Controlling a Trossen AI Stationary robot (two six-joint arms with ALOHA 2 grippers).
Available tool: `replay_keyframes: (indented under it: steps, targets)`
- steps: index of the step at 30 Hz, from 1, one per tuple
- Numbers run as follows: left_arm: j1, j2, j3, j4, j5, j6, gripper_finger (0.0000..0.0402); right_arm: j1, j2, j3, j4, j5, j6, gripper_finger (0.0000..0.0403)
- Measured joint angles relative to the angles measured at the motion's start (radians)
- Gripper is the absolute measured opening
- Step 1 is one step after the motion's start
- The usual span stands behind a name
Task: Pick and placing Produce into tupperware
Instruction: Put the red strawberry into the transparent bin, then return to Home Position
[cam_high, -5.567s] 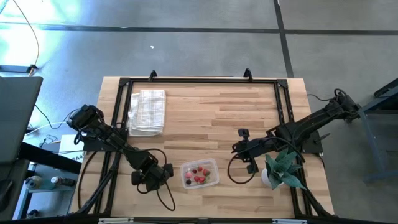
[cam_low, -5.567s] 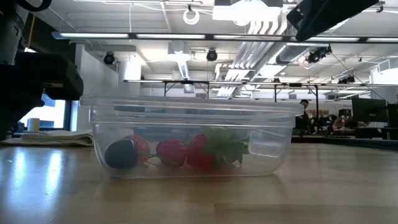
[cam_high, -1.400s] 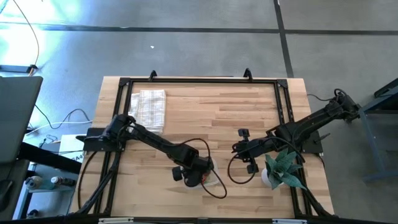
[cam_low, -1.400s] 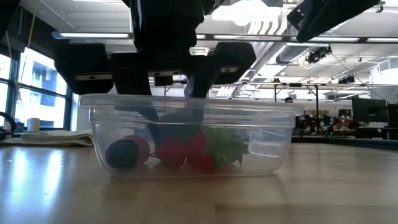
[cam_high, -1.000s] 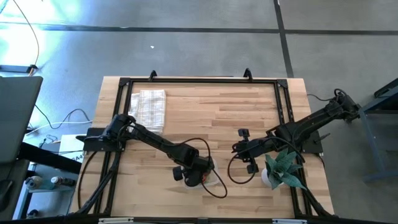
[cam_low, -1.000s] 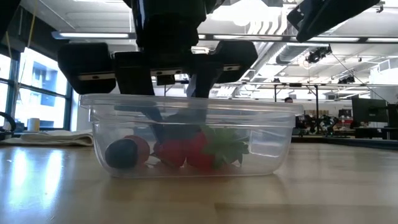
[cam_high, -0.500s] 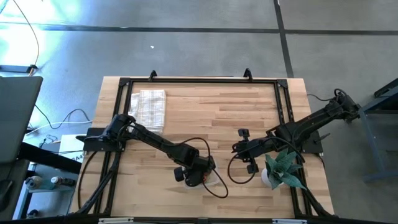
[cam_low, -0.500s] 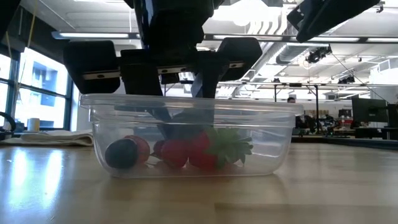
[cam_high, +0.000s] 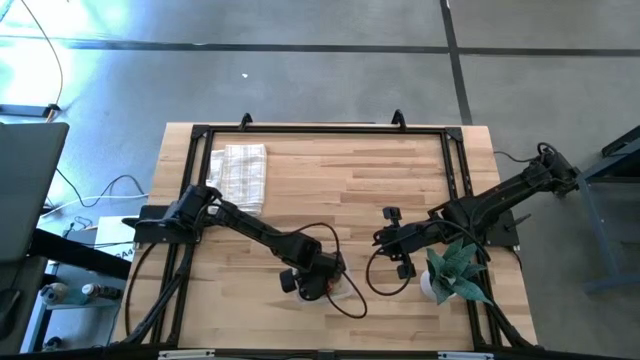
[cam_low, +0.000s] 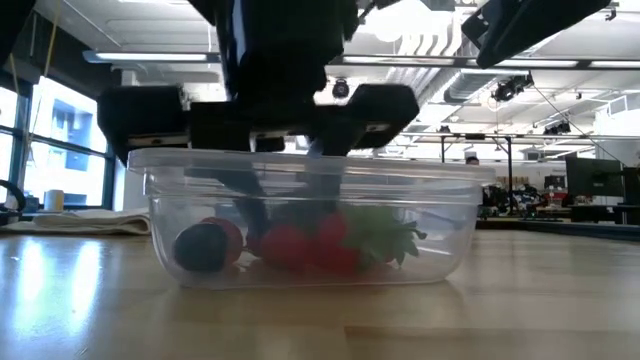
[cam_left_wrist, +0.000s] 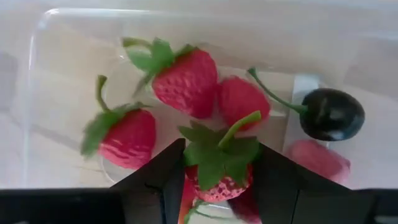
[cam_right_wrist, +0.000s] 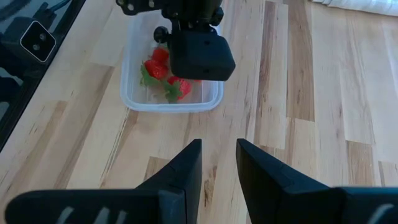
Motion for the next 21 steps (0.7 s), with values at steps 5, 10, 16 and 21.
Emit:
replay_keyframes:
  steps: [5, 10, 16, 21]
  targets:
    - [0.005, -0.002, 0.001, 0.0, -0.019, -0.018, 0.0145, 0.0, 0.0, 0.0, 0.0, 0.0, 0.0, 0.009]
    - [0.005, -0.002, 0.001, -0.002, -0.039, -0.027, 0.0159, 0.0, 0.0, 0.0, 0.0, 0.0, 0.0, 0.009]
    - [0.004, -0.002, 0.01, -0.059, -0.041, -0.067, 0.0208, 0.0, 0.0, 0.0, 0.0, 0.0, 0.0, 0.009]
    - [0.004, -0.002, 0.067, -0.152, -0.041, -0.067, 0.023, 0.0, 0.0, 0.0, 0.0, 0.0, 0.0, 0.009]
